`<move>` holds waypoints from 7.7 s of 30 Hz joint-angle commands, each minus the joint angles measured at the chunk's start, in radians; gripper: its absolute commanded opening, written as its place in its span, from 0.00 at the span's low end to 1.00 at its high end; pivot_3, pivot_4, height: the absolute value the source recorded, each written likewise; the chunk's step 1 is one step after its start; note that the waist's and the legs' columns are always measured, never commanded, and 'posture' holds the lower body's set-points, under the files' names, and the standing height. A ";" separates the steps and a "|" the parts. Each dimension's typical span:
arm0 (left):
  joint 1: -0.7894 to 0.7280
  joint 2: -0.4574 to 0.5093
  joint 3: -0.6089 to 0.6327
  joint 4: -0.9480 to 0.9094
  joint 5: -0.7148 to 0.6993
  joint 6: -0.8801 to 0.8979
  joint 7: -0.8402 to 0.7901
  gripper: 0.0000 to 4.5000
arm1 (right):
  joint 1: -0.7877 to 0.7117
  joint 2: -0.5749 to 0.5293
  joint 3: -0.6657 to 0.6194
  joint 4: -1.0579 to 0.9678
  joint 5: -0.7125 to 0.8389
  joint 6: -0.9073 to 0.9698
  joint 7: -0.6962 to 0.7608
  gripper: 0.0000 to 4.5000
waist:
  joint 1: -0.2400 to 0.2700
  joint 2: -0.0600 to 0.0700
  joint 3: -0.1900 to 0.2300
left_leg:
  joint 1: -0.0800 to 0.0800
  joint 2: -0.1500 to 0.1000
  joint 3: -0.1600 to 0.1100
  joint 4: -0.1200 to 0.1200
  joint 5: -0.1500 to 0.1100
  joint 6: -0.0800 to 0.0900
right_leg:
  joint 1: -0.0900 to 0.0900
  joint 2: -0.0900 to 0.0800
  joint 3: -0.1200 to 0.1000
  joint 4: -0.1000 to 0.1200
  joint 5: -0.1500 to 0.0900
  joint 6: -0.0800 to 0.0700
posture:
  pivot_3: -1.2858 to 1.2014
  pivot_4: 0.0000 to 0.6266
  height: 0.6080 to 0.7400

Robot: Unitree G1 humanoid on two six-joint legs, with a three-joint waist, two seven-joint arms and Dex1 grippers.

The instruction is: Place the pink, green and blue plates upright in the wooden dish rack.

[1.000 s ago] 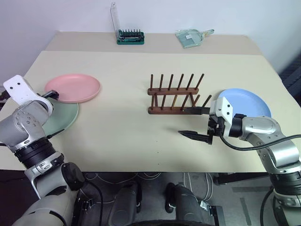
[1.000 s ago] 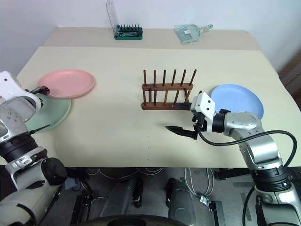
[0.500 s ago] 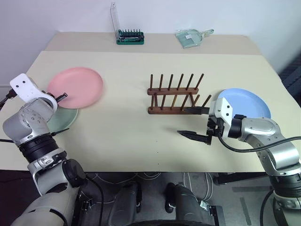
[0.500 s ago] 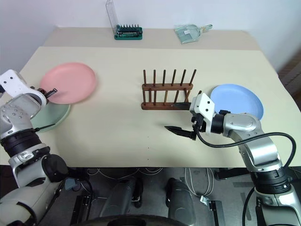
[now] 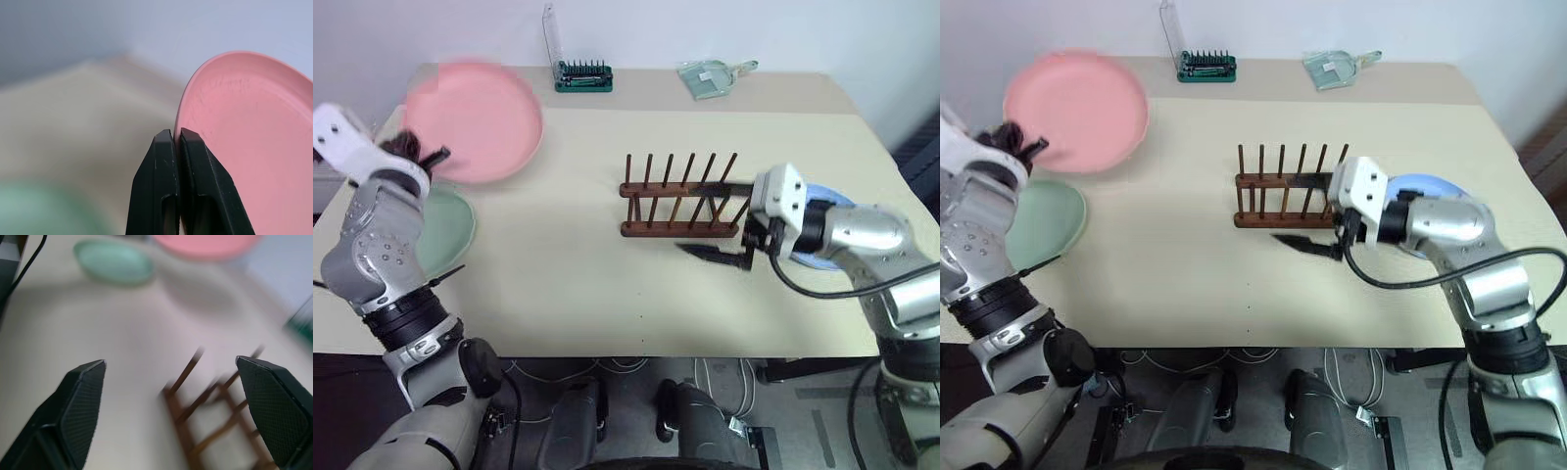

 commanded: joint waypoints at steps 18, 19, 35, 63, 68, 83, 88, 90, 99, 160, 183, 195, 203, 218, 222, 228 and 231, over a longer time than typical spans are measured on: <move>-0.045 -0.163 -0.466 -0.239 0.156 -0.131 0.026 0.00 | -0.311 0.269 0.333 0.373 -0.762 -0.678 -0.388 0.98 | -0.005 0.000 0.000 | 0.000 0.002 0.004 0.000 0.005 -0.002 | -0.001 0.003 0.002 0.001 0.000 0.001 | 0.52 0.24 1.00; -0.045 -0.172 -0.468 -0.245 0.151 -0.125 0.028 0.00 | -0.315 0.274 0.334 0.390 -0.782 -0.685 -0.404 0.98 | -0.004 0.000 0.000 | 0.000 0.002 0.004 0.000 0.005 -0.002 | -0.001 0.003 0.002 0.001 0.000 0.001 | 0.52 0.24 1.00; -0.027 -0.222 -0.449 -0.292 0.137 -0.057 0.033 0.00 | -0.278 0.279 0.329 0.431 -0.909 -0.718 -0.509 0.01 | -0.015 0.000 0.000 | 0.000 0.002 0.002 0.000 0.005 -0.002 | -0.001 0.005 0.003 0.001 0.000 0.001 | 0.52 0.24 1.00; 0.327 0.169 -0.333 -0.281 -0.025 -0.198 -0.373 0.99 | -0.095 0.119 -0.151 0.109 0.004 -0.115 -0.174 0.00 | -0.027 0.001 0.000 | 0.000 0.004 0.000 -0.001 0.004 -0.001 | -0.001 0.007 0.004 0.000 0.001 -0.002 | 0.52 0.24 1.00; 0.478 0.218 -0.458 -0.332 -0.022 -0.255 -0.549 0.99 | -0.080 0.161 -0.282 0.027 0.331 0.176 -0.284 0.00 | -0.027 0.001 0.001 | 0.000 0.005 0.000 -0.001 0.003 -0.002 | -0.002 0.007 0.004 0.000 0.000 -0.006 | 0.52 0.24 1.00; 0.625 0.212 -0.627 -0.292 0.013 -0.325 -0.705 0.99 | -0.105 0.300 -0.451 0.123 0.755 0.407 -0.726 0.00 | -0.026 0.005 0.001 | -0.002 0.006 0.004 -0.002 0.003 -0.001 | -0.007 0.007 0.007 -0.001 0.001 -0.008 | 0.52 0.24 1.00; 0.636 0.188 -0.638 -0.291 0.017 -0.333 -0.706 0.99 | -0.095 0.297 -0.445 0.152 0.757 0.396 -0.748 0.00 | -0.027 0.007 0.000 | -0.002 0.006 0.005 -0.002 0.003 0.000 | -0.007 0.007 0.007 0.000 0.001 -0.007 | 0.52 0.24 1.00; 0.638 0.186 -0.642 -0.291 0.020 -0.336 -0.705 0.99 | -0.094 0.297 -0.446 0.162 0.762 0.398 -0.758 0.00 | -0.027 0.007 0.000 | -0.002 0.006 0.005 -0.002 0.003 0.000 | -0.007 0.007 0.007 0.000 0.000 -0.006 | 0.52 0.24 1.00; 0.647 0.179 -0.645 -0.288 0.025 -0.348 -0.705 0.99 | -0.100 0.319 -0.471 0.200 0.842 0.405 -0.853 0.00 | -0.027 0.008 0.000 | -0.002 0.006 0.005 -0.002 0.003 0.000 | -0.007 0.007 0.007 0.000 -0.001 -0.005 | 0.52 0.24 1.00; 0.378 0.127 0.018 -0.169 0.226 0.034 0.126 1.00 | -0.119 0.043 0.154 0.065 0.043 -0.072 -0.103 0.87 | -0.027 0.010 0.004 | -0.004 0.010 0.010 -0.003 0.003 0.001 | -0.010 0.009 0.008 -0.001 0.001 0.000 | 0.52 0.24 1.00; 0.338 -0.047 0.373 -0.130 0.196 0.374 0.263 0.68 | -0.079 0.127 0.133 0.095 -0.048 -0.080 -0.065 0.88 | -0.027 0.002 0.003 | -0.002 0.010 0.010 -0.003 0.001 -0.003 | -0.009 0.009 0.008 -0.001 0.004 -0.005 | 0.52 0.24 1.00; 0.289 -0.087 0.371 -0.106 0.158 0.313 0.257 0.01 | -0.068 0.128 0.122 0.083 -0.060 -0.081 -0.072 0.88 | -0.025 0.001 0.002 | -0.002 0.010 0.011 -0.003 0.001 -0.003 | -0.009 0.009 0.008 0.000 0.004 -0.006 | 0.52 0.24 1.00; 0.189 -0.097 0.144 -0.254 0.119 0.025 0.147 0.01 | -0.114 0.146 0.136 0.087 -0.101 -0.127 -0.077 0.88 | -0.025 -0.005 0.003 | -0.003 0.010 0.011 -0.002 0.001 -0.004 | -0.009 0.008 0.008 -0.002 0.005 -0.007 | 0.52 0.24 1.00; 0.010 -0.109 -0.363 -0.277 0.247 -0.196 0.082 0.01 | -0.261 0.240 0.262 0.281 -0.543 -0.455 -0.293 0.88 | -0.027 -0.005 0.003 | -0.001 0.012 0.018 -0.002 0.003 -0.001 | -0.010 0.010 0.012 -0.001 0.006 -0.008 | 0.52 0.24 1.00; 0.010 -0.147 -0.407 -0.279 0.241 -0.204 0.080 0.01 | -0.279 0.263 0.269 0.311 -0.615 -0.532 -0.345 0.88 | -0.030 -0.005 0.003 | -0.001 0.013 0.019 -0.003 0.003 -0.001 | -0.011 0.011 0.013 -0.001 0.007 -0.006 | 0.52 0.24 1.00; 0.016 -0.178 -0.450 -0.297 0.240 -0.195 0.072 0.01 | -0.289 0.281 0.298 0.355 -0.725 -0.633 -0.393 0.88 | -0.029 -0.005 0.003 | 0.000 0.013 0.019 -0.003 0.004 -0.001 | -0.011 0.012 0.014 0.000 0.006 -0.005 | 0.52 0.24 1.00; 0.016 -0.189 -0.456 -0.305 0.238 -0.186 0.068 0.01 | -0.288 0.291 0.307 0.379 -0.763 -0.660 -0.412 0.88 | -0.029 -0.005 0.003 | 0.000 0.013 0.019 -0.003 0.004 -0.001 | -0.011 0.012 0.014 0.000 0.006 -0.005 | 0.52 0.24 1.00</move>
